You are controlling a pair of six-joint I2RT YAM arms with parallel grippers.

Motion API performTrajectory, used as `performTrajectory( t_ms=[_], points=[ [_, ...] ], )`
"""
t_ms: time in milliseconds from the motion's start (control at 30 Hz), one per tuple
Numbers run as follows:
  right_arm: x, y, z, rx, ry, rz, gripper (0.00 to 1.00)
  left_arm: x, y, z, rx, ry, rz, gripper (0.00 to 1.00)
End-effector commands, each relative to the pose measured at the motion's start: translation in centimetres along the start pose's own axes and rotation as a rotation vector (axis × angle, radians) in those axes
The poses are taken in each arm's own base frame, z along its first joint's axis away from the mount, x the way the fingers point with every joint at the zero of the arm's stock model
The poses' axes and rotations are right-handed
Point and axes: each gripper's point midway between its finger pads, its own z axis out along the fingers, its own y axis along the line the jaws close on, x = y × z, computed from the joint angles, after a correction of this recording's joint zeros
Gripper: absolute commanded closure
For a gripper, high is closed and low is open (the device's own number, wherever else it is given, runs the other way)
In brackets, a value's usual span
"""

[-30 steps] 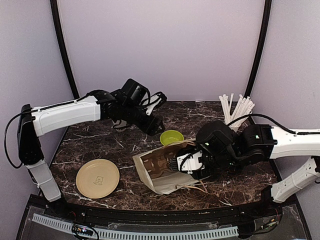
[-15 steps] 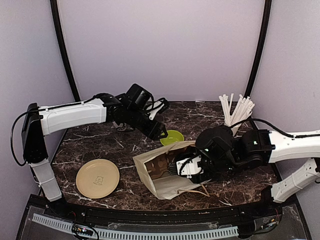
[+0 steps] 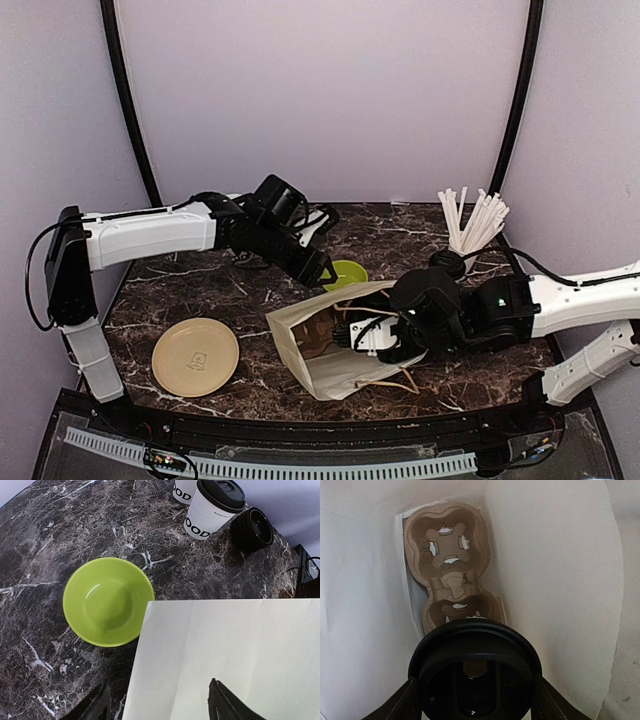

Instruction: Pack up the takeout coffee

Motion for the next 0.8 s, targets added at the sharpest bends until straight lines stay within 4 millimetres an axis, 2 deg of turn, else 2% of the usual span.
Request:
performTrajectory(
  t_ms=[0,767],
  points=[
    [-0.6,-0.3,0.5,0.046,-0.029,0.016,0.58,0.6,-0.4,0.5,0.034,0.015,-0.002,0.31],
    [-0.4,-0.4,3.3,0.026,-0.050,0.070,0.61,1.0,-0.4,1.1,0.043,0.022,0.021,0.31]
  ],
)
